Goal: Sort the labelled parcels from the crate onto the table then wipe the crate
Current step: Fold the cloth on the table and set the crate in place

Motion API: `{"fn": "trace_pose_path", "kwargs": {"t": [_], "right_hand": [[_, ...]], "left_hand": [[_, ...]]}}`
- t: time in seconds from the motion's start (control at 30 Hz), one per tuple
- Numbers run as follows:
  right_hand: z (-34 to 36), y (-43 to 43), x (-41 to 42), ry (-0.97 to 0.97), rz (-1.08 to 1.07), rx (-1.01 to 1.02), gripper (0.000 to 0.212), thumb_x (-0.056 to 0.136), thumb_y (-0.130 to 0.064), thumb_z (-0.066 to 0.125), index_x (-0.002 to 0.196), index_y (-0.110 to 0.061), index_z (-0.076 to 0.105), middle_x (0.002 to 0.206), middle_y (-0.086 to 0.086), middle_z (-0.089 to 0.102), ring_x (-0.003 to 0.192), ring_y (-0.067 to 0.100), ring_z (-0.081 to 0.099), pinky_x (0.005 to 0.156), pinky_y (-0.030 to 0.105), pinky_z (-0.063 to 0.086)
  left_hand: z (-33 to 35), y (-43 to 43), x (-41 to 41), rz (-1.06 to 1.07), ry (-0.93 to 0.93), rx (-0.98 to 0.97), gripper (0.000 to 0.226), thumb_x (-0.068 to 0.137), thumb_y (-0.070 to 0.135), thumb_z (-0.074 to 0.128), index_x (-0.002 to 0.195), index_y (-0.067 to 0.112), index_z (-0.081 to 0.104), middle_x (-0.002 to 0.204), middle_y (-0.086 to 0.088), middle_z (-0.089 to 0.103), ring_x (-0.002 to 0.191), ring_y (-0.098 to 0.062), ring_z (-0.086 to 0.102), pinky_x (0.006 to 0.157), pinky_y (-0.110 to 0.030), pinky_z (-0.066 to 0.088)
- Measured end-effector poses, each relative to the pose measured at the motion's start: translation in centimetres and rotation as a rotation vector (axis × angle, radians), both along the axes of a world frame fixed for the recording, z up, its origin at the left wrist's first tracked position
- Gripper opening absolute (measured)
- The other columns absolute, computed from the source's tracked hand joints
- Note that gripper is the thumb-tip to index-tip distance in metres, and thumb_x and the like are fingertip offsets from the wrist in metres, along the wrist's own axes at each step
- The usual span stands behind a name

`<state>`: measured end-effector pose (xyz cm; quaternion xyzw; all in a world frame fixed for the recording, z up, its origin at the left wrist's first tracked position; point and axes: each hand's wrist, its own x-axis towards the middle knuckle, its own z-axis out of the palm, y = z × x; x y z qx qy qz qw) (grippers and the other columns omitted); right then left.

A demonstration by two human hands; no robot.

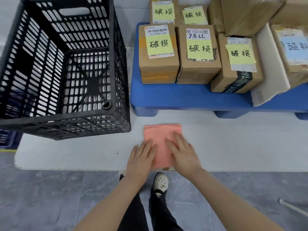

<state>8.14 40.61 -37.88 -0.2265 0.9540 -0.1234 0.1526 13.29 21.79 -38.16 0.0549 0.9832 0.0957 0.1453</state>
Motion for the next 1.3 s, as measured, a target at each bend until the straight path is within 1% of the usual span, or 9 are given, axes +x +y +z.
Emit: {"fn": "trace_pose_path", "kwargs": {"t": [0.1, 0.27, 0.53, 0.67, 0.77, 0.9, 1.07, 1.2, 1.3], "right_hand": [[0.0, -0.2, -1.6, -0.188, 0.016, 0.091, 0.064, 0.097, -0.027, 0.042, 0.154, -0.033, 0.013, 0.163, 0.008, -0.005, 0.15, 0.026, -0.003, 0.119, 0.042, 0.011], [0.4, -0.5, -4.0, -0.184, 0.023, 0.162, 0.065, 0.095, -0.033, 0.042, 0.152, -0.038, 0.012, 0.163, 0.002, -0.003, 0.15, 0.023, -0.002, 0.119, 0.038, 0.008], [0.8, -1.1, -3.6, -0.238, -0.013, 0.221, 0.063, 0.1, -0.032, 0.036, 0.154, -0.035, 0.003, 0.162, 0.003, -0.013, 0.149, 0.024, -0.008, 0.12, 0.04, 0.006], [1.5, -1.0, -4.2, -0.319, 0.05, 0.307, 0.057, 0.104, -0.037, 0.022, 0.153, -0.036, -0.008, 0.161, 0.002, -0.019, 0.149, 0.024, -0.01, 0.121, 0.041, 0.004], [3.7, -1.0, -4.7, -0.224, -0.043, 0.194, 0.049, 0.104, -0.033, 0.026, 0.152, -0.032, 0.02, 0.157, 0.002, 0.027, 0.141, 0.027, 0.03, 0.113, 0.038, 0.029], [9.5, -3.7, -5.7, -0.136, -0.22, -0.119, 0.031, 0.102, -0.033, 0.033, 0.111, -0.024, 0.062, 0.102, -0.001, 0.069, 0.097, 0.027, 0.063, 0.08, 0.038, 0.051], [20.2, -11.8, -10.0, 0.055, -0.137, -0.547, 0.028, 0.1, -0.033, 0.04, 0.123, -0.029, 0.056, 0.106, -0.005, 0.067, 0.095, 0.018, 0.063, 0.08, 0.036, 0.05], [24.6, -18.5, -13.4, 0.035, 0.004, -0.457, 0.05, 0.101, -0.032, 0.043, 0.149, -0.03, 0.028, 0.136, 0.007, 0.045, 0.096, 0.019, 0.059, 0.076, 0.031, 0.042], [23.9, -22.3, -14.7, 0.018, -0.01, -0.318, 0.055, 0.102, -0.031, 0.041, 0.152, -0.027, 0.02, 0.155, 0.008, 0.021, 0.097, 0.02, 0.059, 0.076, 0.028, 0.04]], "left_hand": [[0.2, -0.4, -1.0, -0.023, -0.148, -0.064, 0.074, 0.066, 0.041, 0.084, 0.133, 0.02, 0.059, 0.142, -0.004, 0.053, 0.125, -0.029, 0.055, 0.096, -0.052, 0.047], [0.4, -0.9, -3.6, -0.021, -0.254, -0.085, 0.065, 0.102, 0.044, 0.033, 0.154, 0.031, -0.004, 0.161, 0.006, -0.015, 0.149, -0.02, -0.009, 0.119, -0.048, 0.001], [0.6, -0.9, -4.2, -0.02, -0.344, -0.063, 0.066, 0.103, 0.041, 0.033, 0.153, 0.032, -0.008, 0.16, 0.008, -0.021, 0.149, -0.02, -0.012, 0.119, -0.051, 0.006], [2.6, -0.3, -4.2, 0.029, -0.389, 0.01, 0.066, 0.102, 0.032, 0.038, 0.154, 0.028, -0.001, 0.162, 0.003, -0.015, 0.149, -0.024, -0.008, 0.119, -0.048, 0.005], [6.5, -0.5, -3.8, 0.071, -0.279, 0.163, 0.064, 0.101, 0.031, 0.04, 0.155, 0.026, 0.005, 0.163, -0.002, -0.002, 0.15, -0.025, -0.004, 0.12, -0.042, 0.004], [15.5, -2.5, -3.8, 0.131, 0.005, 0.409, 0.052, 0.096, 0.017, 0.046, 0.146, 0.027, 0.036, 0.152, 0.006, 0.033, 0.138, -0.014, 0.033, 0.112, -0.026, 0.029], [26.3, -8.5, -5.7, 0.467, 0.514, 0.544, 0.023, 0.091, 0.011, 0.053, 0.107, 0.02, 0.067, 0.103, 0.007, 0.067, 0.091, -0.014, 0.065, 0.086, -0.033, 0.05], [29.2, -18.8, -8.6, 0.626, 0.659, 0.287, 0.029, 0.095, 0.016, 0.051, 0.123, 0.016, 0.057, 0.125, -0.001, 0.057, 0.111, -0.019, 0.055, 0.091, -0.03, 0.043], [26.1, -26.4, -10.1, 0.662, 0.516, -0.023, 0.032, 0.094, 0.022, 0.053, 0.124, 0.012, 0.053, 0.131, -0.01, 0.049, 0.12, -0.03, 0.045, 0.092, -0.043, 0.043]]}}
